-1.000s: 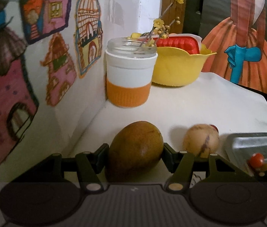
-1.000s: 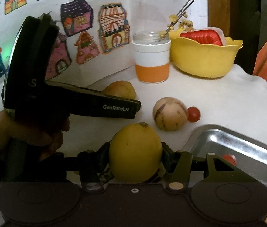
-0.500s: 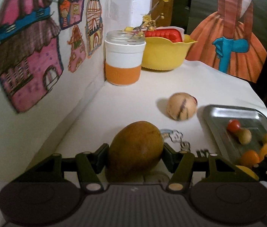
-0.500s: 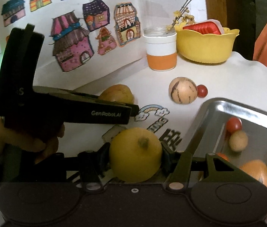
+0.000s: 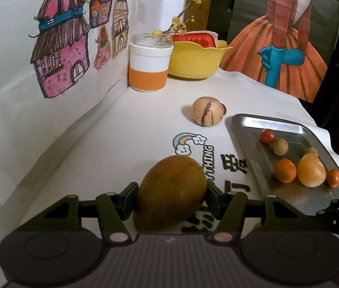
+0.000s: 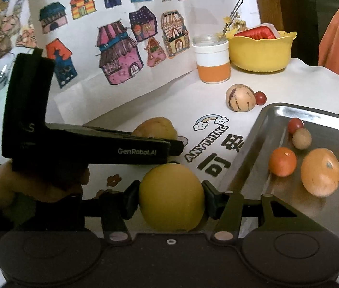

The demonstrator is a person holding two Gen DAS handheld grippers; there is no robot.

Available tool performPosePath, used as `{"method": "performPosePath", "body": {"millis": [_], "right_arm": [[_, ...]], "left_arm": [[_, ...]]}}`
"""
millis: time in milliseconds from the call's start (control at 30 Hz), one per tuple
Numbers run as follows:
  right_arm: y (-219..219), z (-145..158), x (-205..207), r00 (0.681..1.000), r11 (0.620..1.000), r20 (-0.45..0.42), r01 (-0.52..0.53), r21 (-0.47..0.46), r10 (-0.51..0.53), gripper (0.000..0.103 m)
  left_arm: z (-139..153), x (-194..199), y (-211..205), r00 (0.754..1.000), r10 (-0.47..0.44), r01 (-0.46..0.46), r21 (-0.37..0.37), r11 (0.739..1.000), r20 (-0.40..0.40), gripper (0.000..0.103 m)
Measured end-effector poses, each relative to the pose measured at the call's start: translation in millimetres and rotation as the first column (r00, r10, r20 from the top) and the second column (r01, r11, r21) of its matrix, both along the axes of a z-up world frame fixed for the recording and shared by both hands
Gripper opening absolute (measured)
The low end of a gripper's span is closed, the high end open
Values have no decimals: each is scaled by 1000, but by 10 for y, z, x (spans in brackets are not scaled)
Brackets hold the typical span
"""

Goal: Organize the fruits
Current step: 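Carry the brown oval fruit and the yellow oval fruit over the metal tray with both tools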

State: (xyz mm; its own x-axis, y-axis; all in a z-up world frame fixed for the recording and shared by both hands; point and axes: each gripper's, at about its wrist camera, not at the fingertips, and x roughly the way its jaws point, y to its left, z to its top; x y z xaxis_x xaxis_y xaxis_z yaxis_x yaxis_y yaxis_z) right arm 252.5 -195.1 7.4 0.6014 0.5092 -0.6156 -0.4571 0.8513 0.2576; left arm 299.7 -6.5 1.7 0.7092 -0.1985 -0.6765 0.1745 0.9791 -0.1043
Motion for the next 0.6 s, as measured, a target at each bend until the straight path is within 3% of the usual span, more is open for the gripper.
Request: {"method": "performPosePath", "body": {"millis": [267,600], "right_arm": [[-316,30,-218,995,993,-12,104,54,-104,56],[-869,-92,-320,964,962,-42,264,73,-262,56]], "left_arm": [[77,-135,-190,1000,-15,16,-38,999,20,62],[26,-203,-439,999,-33,33,-6,999,33,61]]}}
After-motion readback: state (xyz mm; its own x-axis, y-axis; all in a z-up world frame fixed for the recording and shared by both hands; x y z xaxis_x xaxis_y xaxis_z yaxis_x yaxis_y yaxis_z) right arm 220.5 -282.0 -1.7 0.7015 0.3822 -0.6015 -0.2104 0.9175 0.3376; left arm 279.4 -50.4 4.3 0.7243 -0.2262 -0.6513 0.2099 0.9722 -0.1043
